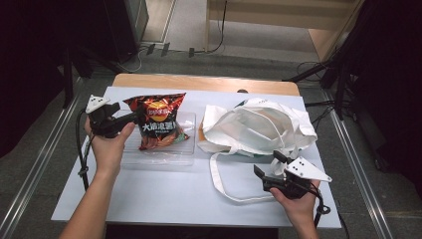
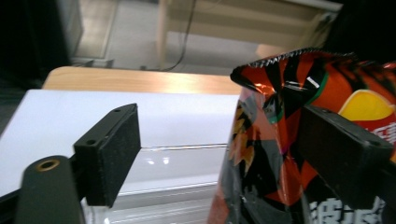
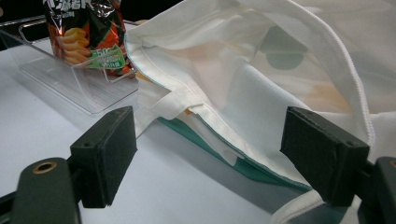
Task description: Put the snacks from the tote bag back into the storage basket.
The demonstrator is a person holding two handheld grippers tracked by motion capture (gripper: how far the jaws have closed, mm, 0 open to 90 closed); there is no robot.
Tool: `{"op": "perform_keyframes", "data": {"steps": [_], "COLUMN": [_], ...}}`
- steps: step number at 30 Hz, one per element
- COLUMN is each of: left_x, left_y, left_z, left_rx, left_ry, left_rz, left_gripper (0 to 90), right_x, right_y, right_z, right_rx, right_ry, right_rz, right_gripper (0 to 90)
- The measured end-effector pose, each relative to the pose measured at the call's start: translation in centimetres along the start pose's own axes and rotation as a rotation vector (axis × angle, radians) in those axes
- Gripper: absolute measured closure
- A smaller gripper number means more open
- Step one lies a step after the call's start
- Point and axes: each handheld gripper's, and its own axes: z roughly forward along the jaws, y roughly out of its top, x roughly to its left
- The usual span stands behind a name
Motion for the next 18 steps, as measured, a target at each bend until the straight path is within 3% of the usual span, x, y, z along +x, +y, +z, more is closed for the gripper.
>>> {"op": "perform_keyframes", "data": {"steps": [3, 6, 8, 10, 18], "left_x": [-0.1, -0.3, -0.2, 0.1, 1.0], "left_y": [-0.6, -1.3, -1.5, -1.7, -2.5], "left_z": [-0.8, -1.6, -2.2, -2.8, -4.7], "left_rx": [-0.019, -0.026, -0.032, -0.042, -0.071], "left_ry": [-0.055, -0.088, -0.103, -0.111, -0.116], "left_rz": [0.018, 0.042, 0.036, 0.024, 0.040], "left_gripper": [13.9, 13.6, 13.3, 13.6, 13.8], "right_x": [0.0, 0.0, 0.0, 0.0, 0.1], "right_y": [0.0, 0.0, 0.0, 0.0, 0.0], "right_z": [0.0, 0.1, 0.0, 0.0, 0.1], "right_rx": [0.001, 0.002, 0.002, 0.001, 0.001], "right_ry": [0.000, 0.000, 0.000, 0.000, 0.000], "right_rz": [0.000, -0.001, 0.000, 0.000, -0.002], "right_gripper": [19.0, 19.0, 19.0, 19.0, 19.0]}}
